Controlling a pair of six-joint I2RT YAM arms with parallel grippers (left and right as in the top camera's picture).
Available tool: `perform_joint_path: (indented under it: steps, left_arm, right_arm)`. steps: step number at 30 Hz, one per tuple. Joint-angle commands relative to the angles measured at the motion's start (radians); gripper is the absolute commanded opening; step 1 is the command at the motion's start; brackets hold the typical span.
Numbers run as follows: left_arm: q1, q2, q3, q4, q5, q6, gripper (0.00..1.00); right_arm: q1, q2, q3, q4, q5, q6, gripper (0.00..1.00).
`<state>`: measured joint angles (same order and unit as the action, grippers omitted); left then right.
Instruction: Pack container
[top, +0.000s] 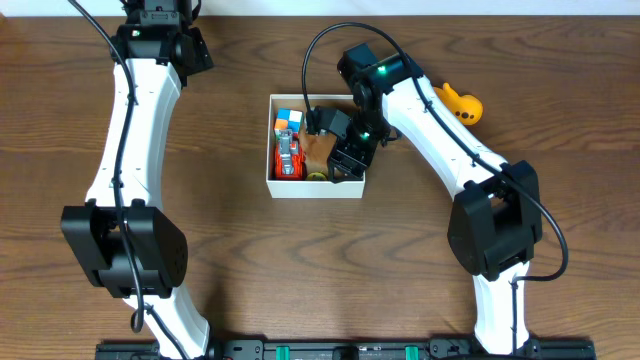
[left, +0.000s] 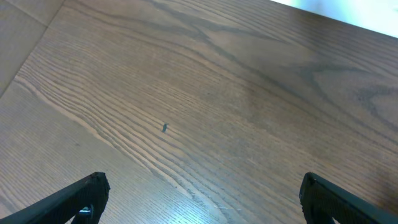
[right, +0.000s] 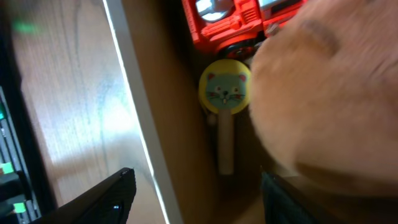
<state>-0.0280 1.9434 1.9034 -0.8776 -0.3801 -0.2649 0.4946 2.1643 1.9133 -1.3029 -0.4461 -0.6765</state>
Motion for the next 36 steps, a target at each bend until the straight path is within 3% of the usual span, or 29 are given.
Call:
perform_joint_path:
  steps: [1, 12, 18, 24, 26, 28, 30, 32, 33, 36]
  left_arm:
    - [0.001, -0.003, 0.005, 0.000, -0.002, -0.002, 0.98]
    - [0.001, -0.003, 0.005, 0.000, -0.002, -0.002, 0.98]
    - [0.001, -0.003, 0.005, 0.000, -0.002, -0.002, 0.98]
    - [0.001, -0.003, 0.005, 0.000, -0.002, -0.002, 0.98]
    - [0.001, -0.003, 0.005, 0.000, -0.002, -0.002, 0.98]
    - [0.001, -0.003, 0.005, 0.000, -0.002, -0.002, 0.98]
    - [0.001, -0.003, 0.005, 0.000, -0.002, -0.002, 0.98]
    - [0.001, -0.003, 0.005, 0.000, -0.002, -0.002, 0.98]
    - [0.001, -0.003, 0.005, 0.000, -0.002, -0.002, 0.98]
    - [0.001, -0.003, 0.005, 0.000, -0.002, -0.002, 0.98]
  right_arm:
    - [0.003, -0.032, -0.005, 0.019, 0.010, -0.005, 0.69]
    - [-0.003, -0.031, -0.018, 0.220, 0.083, 0.004, 0.85]
    - [-0.005, -0.028, -0.102, 0.363, 0.110, -0.021, 0.89]
    - [-0.018, -0.026, -0.159, 0.380, 0.110, -0.021, 0.88]
    - [-0.018, -0.026, -0.163, 0.380, 0.109, -0.021, 0.82]
    - [-0.018, -0.026, -0.163, 0.385, 0.109, -0.021, 0.67]
    - [-0.018, -0.026, -0.159, 0.393, 0.109, -0.020, 0.33]
    - [-0.018, -0.026, -0.152, 0.395, 0.110, -0.020, 0.07]
    - [-0.018, -0.026, -0.149, 0.394, 0.109, -0.020, 0.02]
    - [-0.018, -0.027, -0.138, 0.394, 0.109, -0.008, 0.01]
